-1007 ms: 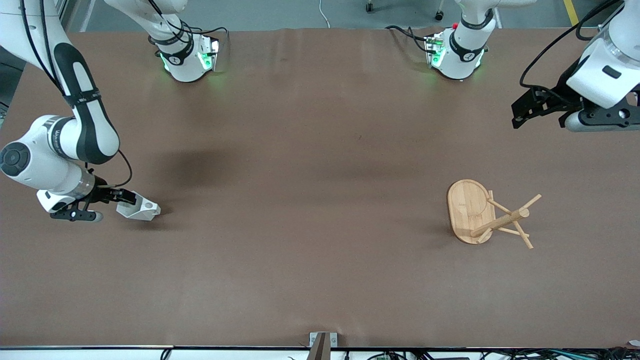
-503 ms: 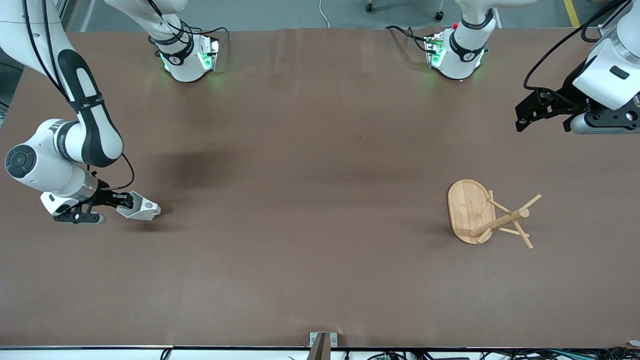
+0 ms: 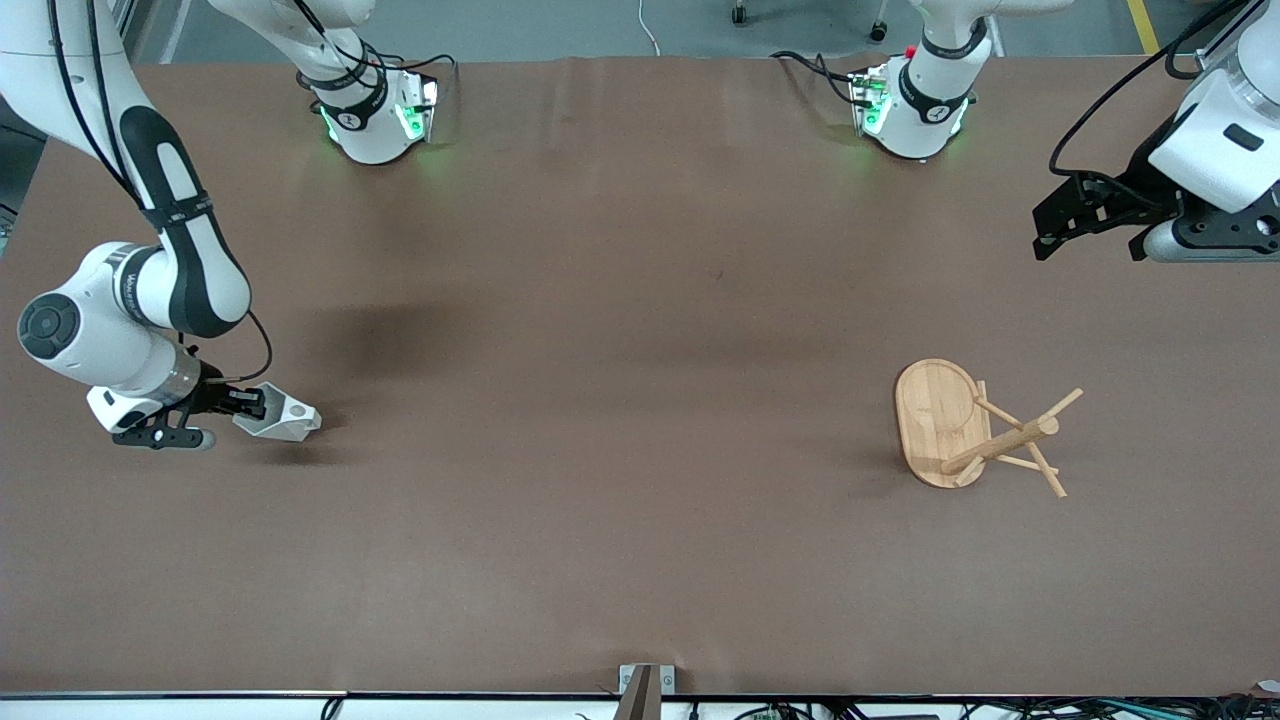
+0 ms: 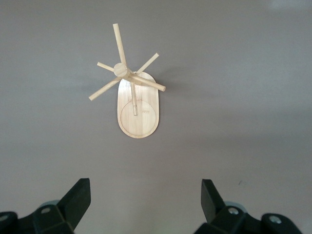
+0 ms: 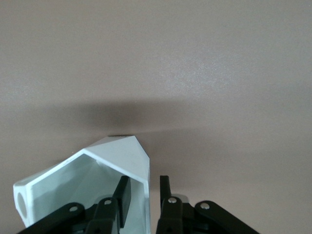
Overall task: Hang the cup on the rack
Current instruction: 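Close the right gripper on the white cup's rim, then lift the cup with the right gripper while the left gripper approaches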
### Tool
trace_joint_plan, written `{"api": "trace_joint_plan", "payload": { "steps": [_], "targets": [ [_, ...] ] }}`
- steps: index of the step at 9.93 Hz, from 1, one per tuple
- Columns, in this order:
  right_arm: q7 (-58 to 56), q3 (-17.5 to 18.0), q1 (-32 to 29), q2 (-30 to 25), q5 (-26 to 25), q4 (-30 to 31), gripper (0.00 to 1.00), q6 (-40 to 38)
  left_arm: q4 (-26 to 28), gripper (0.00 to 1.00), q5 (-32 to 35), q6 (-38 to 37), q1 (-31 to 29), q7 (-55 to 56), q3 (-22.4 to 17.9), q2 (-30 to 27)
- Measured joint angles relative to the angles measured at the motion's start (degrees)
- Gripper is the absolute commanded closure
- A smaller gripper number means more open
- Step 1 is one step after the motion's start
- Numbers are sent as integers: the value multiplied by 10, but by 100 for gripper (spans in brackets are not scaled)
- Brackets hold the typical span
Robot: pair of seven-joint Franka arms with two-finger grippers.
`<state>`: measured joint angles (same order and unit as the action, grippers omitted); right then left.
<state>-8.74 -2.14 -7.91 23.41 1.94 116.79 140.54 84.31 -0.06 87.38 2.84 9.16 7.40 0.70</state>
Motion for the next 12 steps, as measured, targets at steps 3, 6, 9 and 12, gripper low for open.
{"api": "trace_joint_plan", "payload": {
  "steps": [3, 6, 9, 12],
  "targets": [
    [0, 1, 1, 0, 1, -13, 99, -30, 0, 0, 0, 0, 0, -1, 0, 0],
    [-5, 16, 11, -2, 78, -129, 99, -208, 0, 0, 0, 0, 0, -9, -1, 0],
    [-2, 77, 33, -8, 225, -175, 100, -303, 0, 0, 0, 0, -1, -41, -1, 0],
    [21, 146, 59, -7, 416, -173, 100, -305, 0, 0, 0, -1, 2, -123, 14, 0]
  ]
}}
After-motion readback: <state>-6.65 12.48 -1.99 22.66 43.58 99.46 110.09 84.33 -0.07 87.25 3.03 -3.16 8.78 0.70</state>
